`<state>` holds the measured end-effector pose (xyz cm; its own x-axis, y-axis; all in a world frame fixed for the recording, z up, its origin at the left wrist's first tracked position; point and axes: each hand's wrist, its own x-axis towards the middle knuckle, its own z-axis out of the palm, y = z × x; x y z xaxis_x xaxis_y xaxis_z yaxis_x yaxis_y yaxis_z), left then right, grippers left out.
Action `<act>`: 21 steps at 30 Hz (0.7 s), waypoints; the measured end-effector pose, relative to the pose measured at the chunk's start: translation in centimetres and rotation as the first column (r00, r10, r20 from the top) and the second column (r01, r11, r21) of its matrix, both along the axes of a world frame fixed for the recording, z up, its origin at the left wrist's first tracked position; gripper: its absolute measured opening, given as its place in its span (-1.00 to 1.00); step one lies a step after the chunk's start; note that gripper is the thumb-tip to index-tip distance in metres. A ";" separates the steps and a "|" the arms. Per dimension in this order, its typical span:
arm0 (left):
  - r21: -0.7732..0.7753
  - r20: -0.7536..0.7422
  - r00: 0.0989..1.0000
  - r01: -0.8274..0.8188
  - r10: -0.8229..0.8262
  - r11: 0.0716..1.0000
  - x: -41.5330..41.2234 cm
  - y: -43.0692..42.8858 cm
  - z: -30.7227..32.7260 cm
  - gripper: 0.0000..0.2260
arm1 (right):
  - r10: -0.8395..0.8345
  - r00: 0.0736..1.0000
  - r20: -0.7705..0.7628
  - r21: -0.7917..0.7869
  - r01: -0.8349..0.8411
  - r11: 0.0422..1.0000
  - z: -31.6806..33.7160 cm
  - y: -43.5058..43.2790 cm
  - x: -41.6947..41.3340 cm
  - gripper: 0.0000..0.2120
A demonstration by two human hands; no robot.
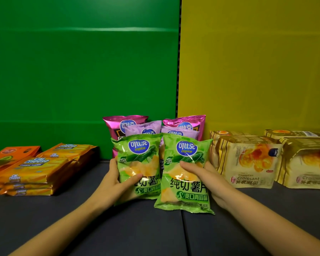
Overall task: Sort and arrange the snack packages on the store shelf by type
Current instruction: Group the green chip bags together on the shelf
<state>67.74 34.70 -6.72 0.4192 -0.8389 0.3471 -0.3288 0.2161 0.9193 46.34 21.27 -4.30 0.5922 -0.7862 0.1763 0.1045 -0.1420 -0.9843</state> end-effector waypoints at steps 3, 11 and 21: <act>-0.005 -0.061 0.997 0.041 -0.041 0.999 0.0 0.4 0.2 -0.43 | -0.003 1.000 0.006 0.028 0.003 1.000 0.1 0.4 0.0 -0.75; -0.009 -0.145 0.988 0.057 -0.058 0.998 0.2 1.3 0.2 -0.45 | -0.154 0.988 0.002 -0.077 0.154 0.985 0.6 0.7 -0.1 -0.35; 0.007 -0.140 0.988 0.064 -0.062 0.998 0.8 1.9 0.3 -0.25 | -0.271 0.962 0.036 -0.162 0.274 0.948 0.2 1.3 0.4 -0.47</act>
<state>68.56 36.60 -6.44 0.4093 -0.8688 0.2789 -0.1831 0.2212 0.9579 46.72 22.60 -4.13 0.3562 -0.8770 0.3225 0.0525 -0.3258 -0.9440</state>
